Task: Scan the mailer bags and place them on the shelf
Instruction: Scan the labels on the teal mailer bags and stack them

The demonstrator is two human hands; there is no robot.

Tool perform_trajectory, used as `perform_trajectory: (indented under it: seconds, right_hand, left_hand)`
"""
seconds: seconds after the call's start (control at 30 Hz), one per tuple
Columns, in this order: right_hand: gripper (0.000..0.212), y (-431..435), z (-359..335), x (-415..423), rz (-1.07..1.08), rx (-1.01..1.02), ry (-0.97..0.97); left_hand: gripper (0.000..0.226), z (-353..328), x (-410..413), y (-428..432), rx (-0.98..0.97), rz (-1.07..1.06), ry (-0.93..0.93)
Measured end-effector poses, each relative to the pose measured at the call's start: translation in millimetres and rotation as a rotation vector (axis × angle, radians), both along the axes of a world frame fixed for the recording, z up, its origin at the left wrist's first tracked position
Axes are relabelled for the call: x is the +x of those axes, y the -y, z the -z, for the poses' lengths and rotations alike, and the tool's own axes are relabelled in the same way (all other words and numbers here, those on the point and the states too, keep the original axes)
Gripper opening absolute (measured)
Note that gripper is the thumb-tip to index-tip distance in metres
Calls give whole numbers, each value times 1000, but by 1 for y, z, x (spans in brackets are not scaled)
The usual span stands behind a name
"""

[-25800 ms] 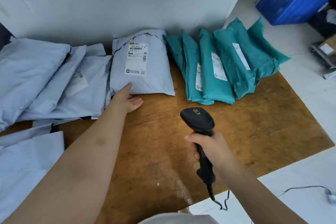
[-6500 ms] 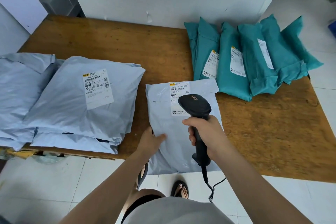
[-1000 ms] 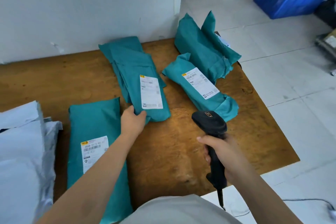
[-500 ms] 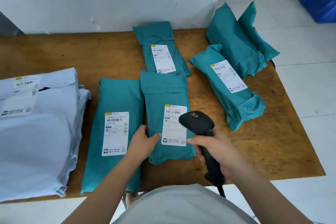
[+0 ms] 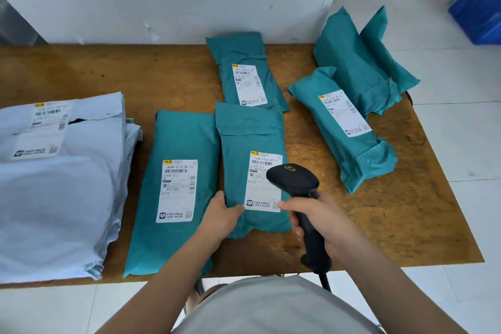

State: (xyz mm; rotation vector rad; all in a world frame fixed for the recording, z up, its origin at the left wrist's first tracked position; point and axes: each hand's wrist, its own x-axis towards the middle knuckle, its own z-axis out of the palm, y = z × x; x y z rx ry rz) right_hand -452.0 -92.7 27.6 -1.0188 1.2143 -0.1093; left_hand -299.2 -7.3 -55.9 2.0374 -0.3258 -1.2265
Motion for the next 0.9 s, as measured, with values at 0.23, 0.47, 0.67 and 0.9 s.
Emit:
perform_trajectory:
  seconds: [0.23, 0.47, 0.67, 0.9]
  right_hand:
    - [30, -3, -3, -3, 73, -36, 50]
    - [34, 5, -10, 2, 129, -36, 101]
    - [27, 9, -9, 12, 53, -17, 100]
    - [26, 13, -9, 19, -35, -22, 62]
  left_hand:
    - [29, -9, 12, 27, -95, -102, -11]
    - [18, -65, 38, -15, -354, -13, 105]
    - [16, -87, 81, -90, -287, -286, 255]
    - [80, -50, 62, -78, 269, 135, 697]
